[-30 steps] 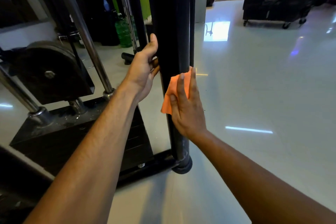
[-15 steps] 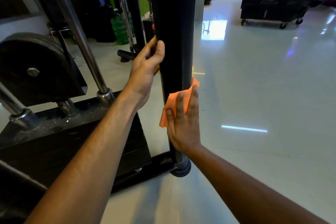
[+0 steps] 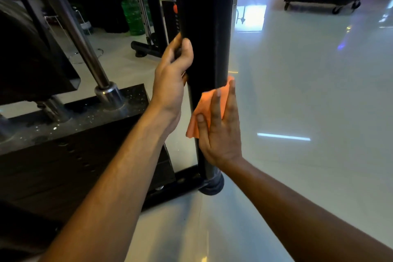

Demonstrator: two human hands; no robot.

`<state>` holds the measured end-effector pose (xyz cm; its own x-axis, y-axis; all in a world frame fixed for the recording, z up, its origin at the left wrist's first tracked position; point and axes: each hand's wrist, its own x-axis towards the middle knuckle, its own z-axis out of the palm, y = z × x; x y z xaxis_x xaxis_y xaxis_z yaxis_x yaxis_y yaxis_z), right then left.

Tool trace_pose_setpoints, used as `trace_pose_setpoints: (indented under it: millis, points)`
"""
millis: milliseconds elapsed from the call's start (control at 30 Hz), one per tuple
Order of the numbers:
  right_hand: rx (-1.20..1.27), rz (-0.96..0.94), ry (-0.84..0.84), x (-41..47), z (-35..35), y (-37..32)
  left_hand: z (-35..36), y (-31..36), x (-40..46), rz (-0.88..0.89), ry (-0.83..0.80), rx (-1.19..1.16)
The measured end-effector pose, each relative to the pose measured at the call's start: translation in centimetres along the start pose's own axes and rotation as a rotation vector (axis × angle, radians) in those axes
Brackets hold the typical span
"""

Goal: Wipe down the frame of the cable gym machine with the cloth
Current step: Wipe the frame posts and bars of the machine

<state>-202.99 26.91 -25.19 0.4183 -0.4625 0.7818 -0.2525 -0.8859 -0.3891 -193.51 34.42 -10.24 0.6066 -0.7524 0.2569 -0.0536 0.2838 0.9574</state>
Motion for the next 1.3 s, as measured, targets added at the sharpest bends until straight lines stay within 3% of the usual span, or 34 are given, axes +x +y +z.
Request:
trace_pose_setpoints:
  millis: [133,233,333,667,900,1133,1300]
  points:
    - [0.016,0.040,0.068,2.9,-0.4,-1.2,0.4,-0.7,-0.6,0.002,0.044,0.029]
    - [-0.047,-0.067,-0.063,-0.4,0.0,1.4,0.2,-2.6,-1.0,0.054,0.050,0.080]
    - [-0.036,-0.055,-0.180,-5.4,1.1,3.7,0.0,-5.4,-1.5,0.062,0.030,0.090]
    - [0.037,-0.138,-0.037,-1.9,0.6,3.9,-0.3,-10.9,-3.4,0.026,0.024,0.110]
    - [0.027,-0.086,-0.234,-11.1,2.7,6.3,-1.0,-13.0,-4.5,-0.041,-0.034,0.140]
    - [0.063,-0.034,-0.024,-6.1,3.4,4.7,-1.8,-14.0,-4.6,-0.047,-0.059,0.095]
    - [0.017,-0.019,-0.208,-14.3,5.6,7.3,-2.2,-16.4,-5.6,-0.027,-0.073,0.110]
